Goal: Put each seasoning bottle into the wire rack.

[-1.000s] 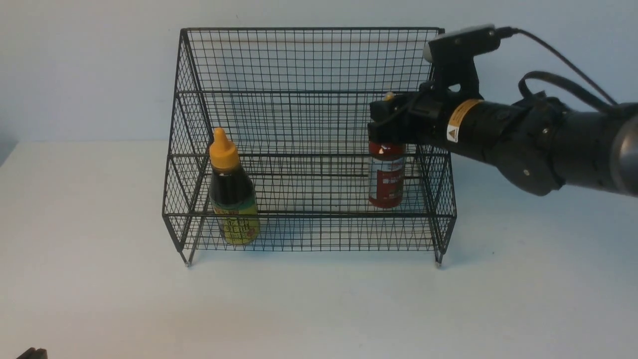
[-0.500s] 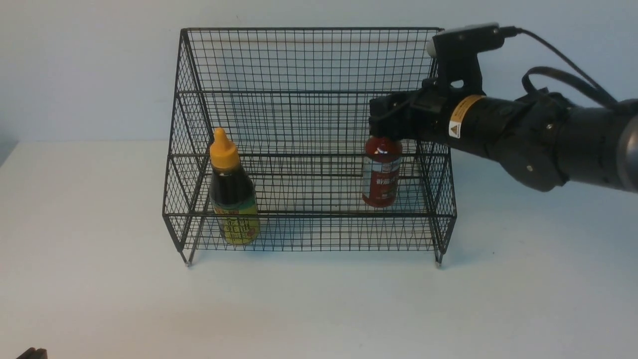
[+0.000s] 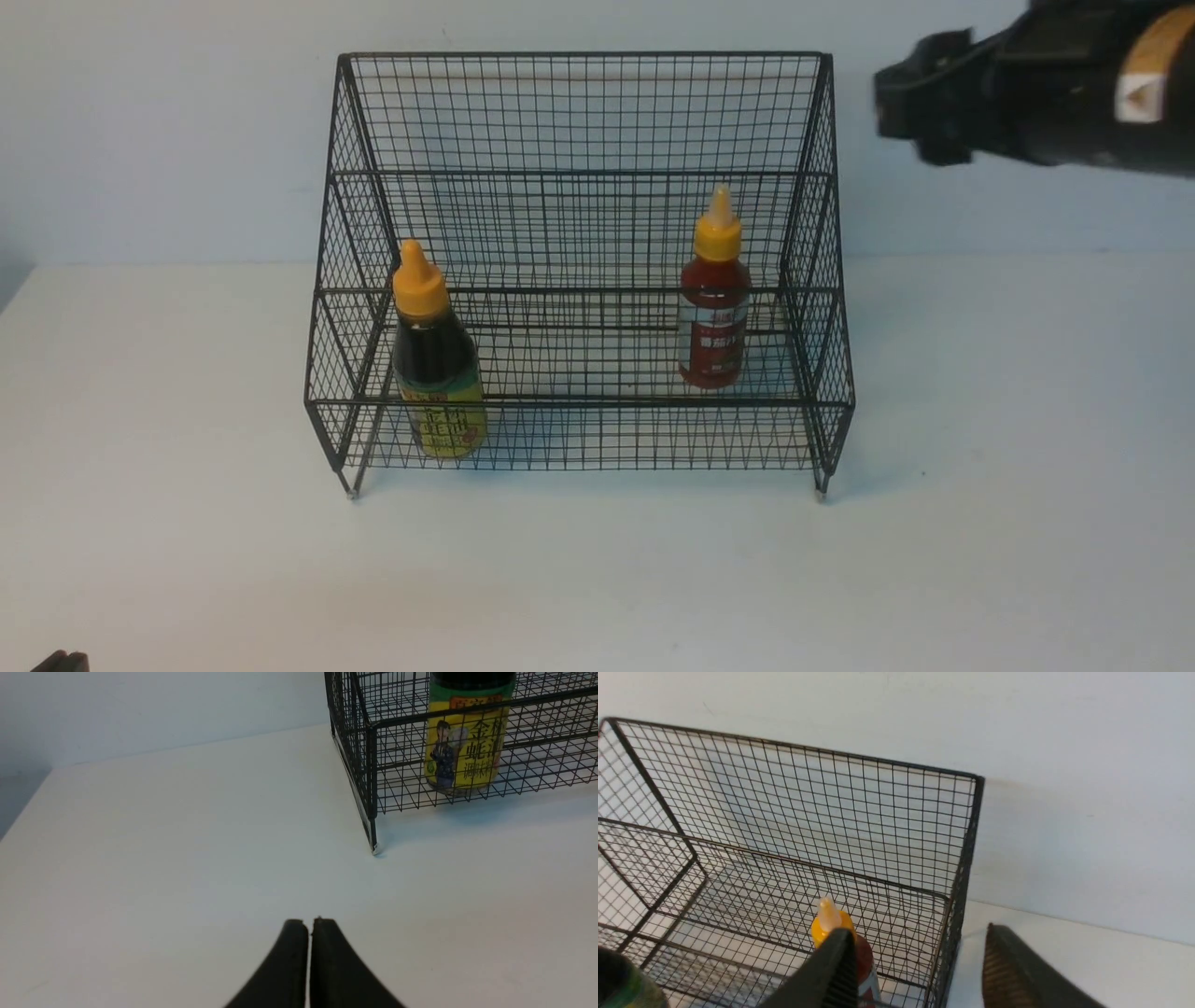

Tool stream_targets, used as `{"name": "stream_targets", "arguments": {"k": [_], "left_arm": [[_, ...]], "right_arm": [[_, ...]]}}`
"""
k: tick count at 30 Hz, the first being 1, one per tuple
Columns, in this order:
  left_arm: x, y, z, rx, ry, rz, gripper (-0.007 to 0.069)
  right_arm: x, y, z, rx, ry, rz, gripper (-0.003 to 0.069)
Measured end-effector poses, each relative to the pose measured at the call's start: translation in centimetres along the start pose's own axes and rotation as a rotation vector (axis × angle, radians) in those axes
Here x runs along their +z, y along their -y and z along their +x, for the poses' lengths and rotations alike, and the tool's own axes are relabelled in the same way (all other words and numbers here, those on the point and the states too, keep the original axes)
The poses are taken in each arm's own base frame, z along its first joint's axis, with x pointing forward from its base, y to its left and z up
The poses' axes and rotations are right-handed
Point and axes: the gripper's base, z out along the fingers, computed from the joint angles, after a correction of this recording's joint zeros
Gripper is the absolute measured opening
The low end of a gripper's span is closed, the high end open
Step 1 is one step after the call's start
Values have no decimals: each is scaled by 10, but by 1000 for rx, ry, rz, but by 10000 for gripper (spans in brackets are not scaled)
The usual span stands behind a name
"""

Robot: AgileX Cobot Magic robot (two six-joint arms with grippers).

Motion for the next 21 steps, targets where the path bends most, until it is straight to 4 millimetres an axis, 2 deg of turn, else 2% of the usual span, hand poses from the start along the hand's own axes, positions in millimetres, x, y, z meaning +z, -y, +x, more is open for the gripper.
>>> {"name": "stream_targets", "arguments": {"k": [1,5,6,9,12,13,14,16,18,21], "left_arm": [[0,0,0,0,0,0,-5],[0,0,0,0,0,0,-5],[0,0,0,0,0,0,-5],[0,0,0,0,0,0,-5],[0,0,0,0,0,0,-5],[0,0,0,0,0,0,-5],[0,0,0,0,0,0,-5],[0,0,0,0,0,0,-5],[0,0,0,0,0,0,-5],[0,0,0,0,0,0,-5]], "right_arm": [[-4,1,-1,-2,3,1,280],[-75,12,-10,38,81,2,81],[-106,18,-12,58,131,-2,26],[-155,28,-10,90,242,-19,-6],[-207,40,7,115,386,-46,-14],[-208,41,10,115,389,-47,-14],[-227,46,24,123,455,-63,-15],[-241,49,34,130,508,-78,-15],[-259,54,58,142,601,-113,-15],[-273,57,79,154,688,-147,-15]]}}
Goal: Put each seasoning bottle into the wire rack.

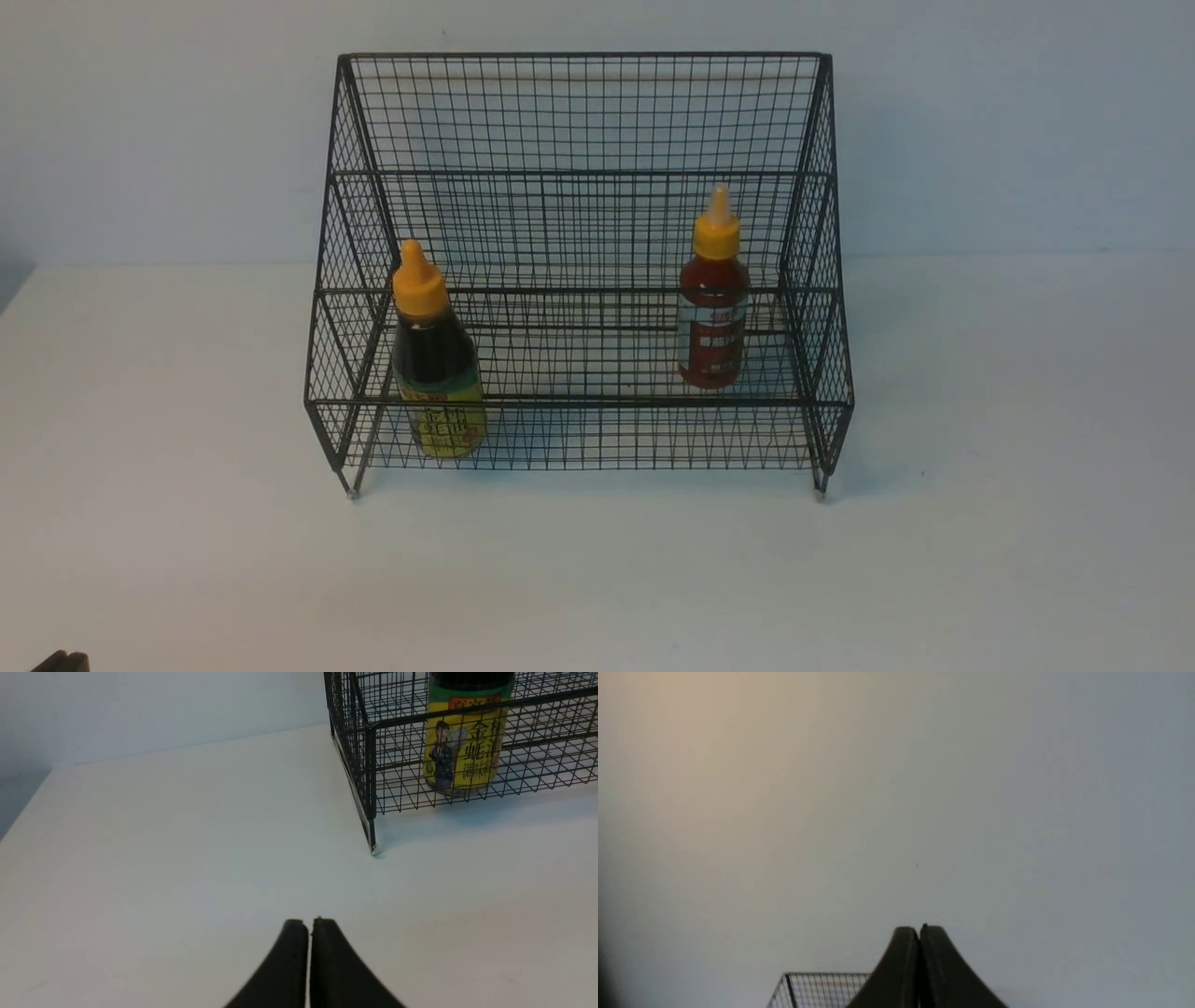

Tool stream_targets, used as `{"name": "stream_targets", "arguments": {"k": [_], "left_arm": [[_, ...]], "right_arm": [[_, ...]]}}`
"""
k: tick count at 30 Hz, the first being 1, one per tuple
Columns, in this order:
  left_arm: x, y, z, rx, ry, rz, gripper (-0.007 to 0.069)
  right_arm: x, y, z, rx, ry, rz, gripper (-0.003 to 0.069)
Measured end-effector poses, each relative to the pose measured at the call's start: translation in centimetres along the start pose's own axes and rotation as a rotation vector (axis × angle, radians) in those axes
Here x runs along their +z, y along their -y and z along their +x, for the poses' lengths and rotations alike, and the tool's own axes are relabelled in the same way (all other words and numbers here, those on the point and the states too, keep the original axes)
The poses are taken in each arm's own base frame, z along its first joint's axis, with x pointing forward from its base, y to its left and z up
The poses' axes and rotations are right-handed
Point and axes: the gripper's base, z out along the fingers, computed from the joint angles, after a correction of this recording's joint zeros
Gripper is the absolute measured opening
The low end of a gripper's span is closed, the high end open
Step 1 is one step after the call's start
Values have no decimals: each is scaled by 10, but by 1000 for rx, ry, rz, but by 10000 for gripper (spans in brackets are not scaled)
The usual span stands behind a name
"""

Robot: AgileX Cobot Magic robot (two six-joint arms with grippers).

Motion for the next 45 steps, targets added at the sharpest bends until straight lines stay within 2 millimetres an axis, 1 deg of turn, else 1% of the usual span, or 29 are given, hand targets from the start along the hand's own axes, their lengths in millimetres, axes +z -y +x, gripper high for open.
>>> {"name": "stream_targets", "arguments": {"k": [1,2,3,6,8,10,16,19,21,26,27,31,32,33,34,35,36,39,40,41,42,43,44,45], "left_arm": [[0,0,0,0,0,0,-5],[0,0,0,0,0,0,-5],[0,0,0,0,0,0,-5],[0,0,0,0,0,0,-5],[0,0,0,0,1,0,-5],[0,0,0,0,0,0,-5],[0,0,0,0,1,0,-5],[0,0,0,0,1,0,-5],[0,0,0,0,1,0,-5],[0,0,0,0,1,0,-5],[0,0,0,0,1,0,-5],[0,0,0,0,1,0,-5],[0,0,0,0,1,0,-5],[0,0,0,0,1,0,-5],[0,0,0,0,1,0,-5],[0,0,0,0,1,0,-5],[0,0,0,0,1,0,-5],[0,0,0,0,1,0,-5],[0,0,0,0,1,0,-5],[0,0,0,0,1,0,-5],[0,0,0,0,1,0,-5],[0,0,0,0,1,0,-5],[0,0,0,0,1,0,-5],[0,0,0,0,1,0,-5]], "right_arm": [[-16,2,4,5,61,-20,-15],[-23,3,5,7,92,-29,-15],[-36,4,7,12,142,-44,-15],[-47,6,12,17,200,-63,-15],[-46,6,14,17,200,-66,-15],[-41,6,22,14,174,-64,-15],[-33,6,37,46,121,-68,-15],[-31,5,42,49,107,-82,-15],[-29,4,46,15,99,-100,-15],[-21,-1,63,-135,82,-154,-15],[-21,-1,64,-129,82,-156,-15],[-15,-1,81,-155,40,-174,-15],[-15,-1,82,-157,37,-174,-15],[-11,0,94,-179,4,-169,-15],[-11,0,94,-180,5,-169,-15],[-6,3,111,-219,-42,-149,-15],[-5,4,118,-245,-63,-132,-15],[1,12,151,-333,-161,-34,-15],[2,13,154,-336,-168,-26,-15],[3,20,176,-357,-233,45,-15],[3,23,185,-363,-263,77,-15],[3,24,188,-364,-270,84,-15],[2,32,208,-366,-333,152,-15],[1,36,219,-357,-366,187,-15]]}}
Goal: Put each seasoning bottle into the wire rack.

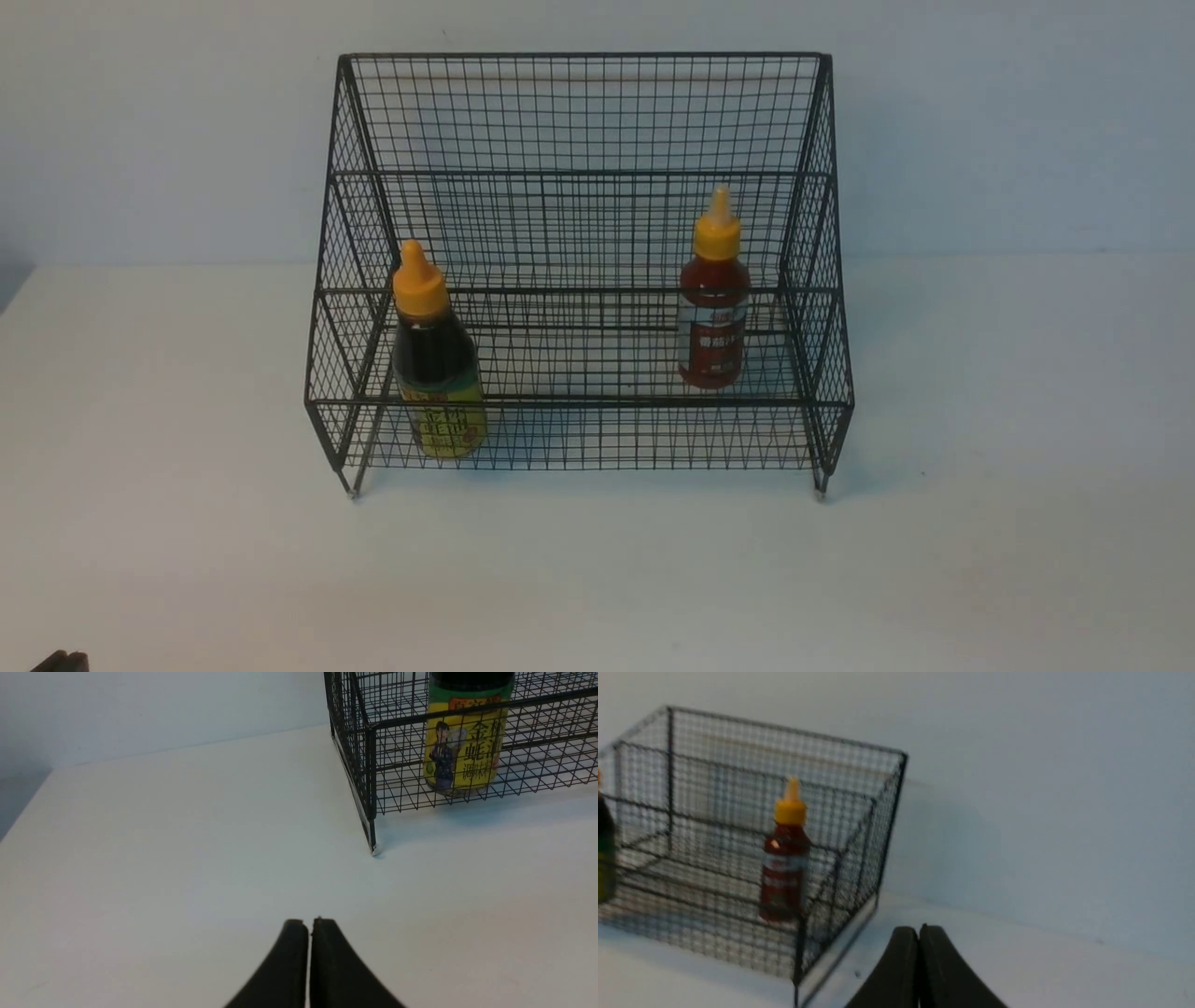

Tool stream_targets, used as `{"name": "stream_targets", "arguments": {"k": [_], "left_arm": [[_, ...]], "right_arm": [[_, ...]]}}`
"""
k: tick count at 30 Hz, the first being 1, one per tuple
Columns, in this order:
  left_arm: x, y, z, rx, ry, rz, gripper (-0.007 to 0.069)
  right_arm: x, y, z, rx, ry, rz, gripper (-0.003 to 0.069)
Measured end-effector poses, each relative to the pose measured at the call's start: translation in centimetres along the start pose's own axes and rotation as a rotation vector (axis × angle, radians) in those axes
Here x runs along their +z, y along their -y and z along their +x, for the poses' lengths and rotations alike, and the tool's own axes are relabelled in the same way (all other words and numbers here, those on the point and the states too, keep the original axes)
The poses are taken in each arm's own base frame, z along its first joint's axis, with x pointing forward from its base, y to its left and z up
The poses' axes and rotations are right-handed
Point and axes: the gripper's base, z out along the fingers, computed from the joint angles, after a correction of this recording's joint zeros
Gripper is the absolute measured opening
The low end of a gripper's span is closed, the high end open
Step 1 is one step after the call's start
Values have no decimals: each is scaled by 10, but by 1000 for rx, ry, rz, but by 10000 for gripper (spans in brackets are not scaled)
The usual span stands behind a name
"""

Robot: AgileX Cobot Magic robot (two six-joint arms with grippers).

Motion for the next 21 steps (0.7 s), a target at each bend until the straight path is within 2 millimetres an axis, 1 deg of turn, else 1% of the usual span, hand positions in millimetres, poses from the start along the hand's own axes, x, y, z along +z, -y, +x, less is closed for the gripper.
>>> {"name": "stream_targets", "arguments": {"k": [1,2,3,4,5,6,10,21], "left_arm": [[0,0,0,0,0,0,-5],[0,0,0,0,0,0,-5],[0,0,0,0,0,0,-5],[0,0,0,0,0,0,-5],[0,0,0,0,0,0,-5],[0,0,0,0,0,0,-5],[0,0,0,0,0,0,-5],[0,0,0,0,0,0,-5]], "right_arm": [[3,0,11,11,-37,25,-15],[3,0,13,14,-44,30,-15],[6,0,28,31,-92,60,-15],[8,0,38,39,-124,80,-15],[8,0,45,47,-153,96,-15],[8,0,47,52,-167,107,-15],[8,2,47,59,-173,133,-15],[8,2,47,61,-173,133,-15]]}}
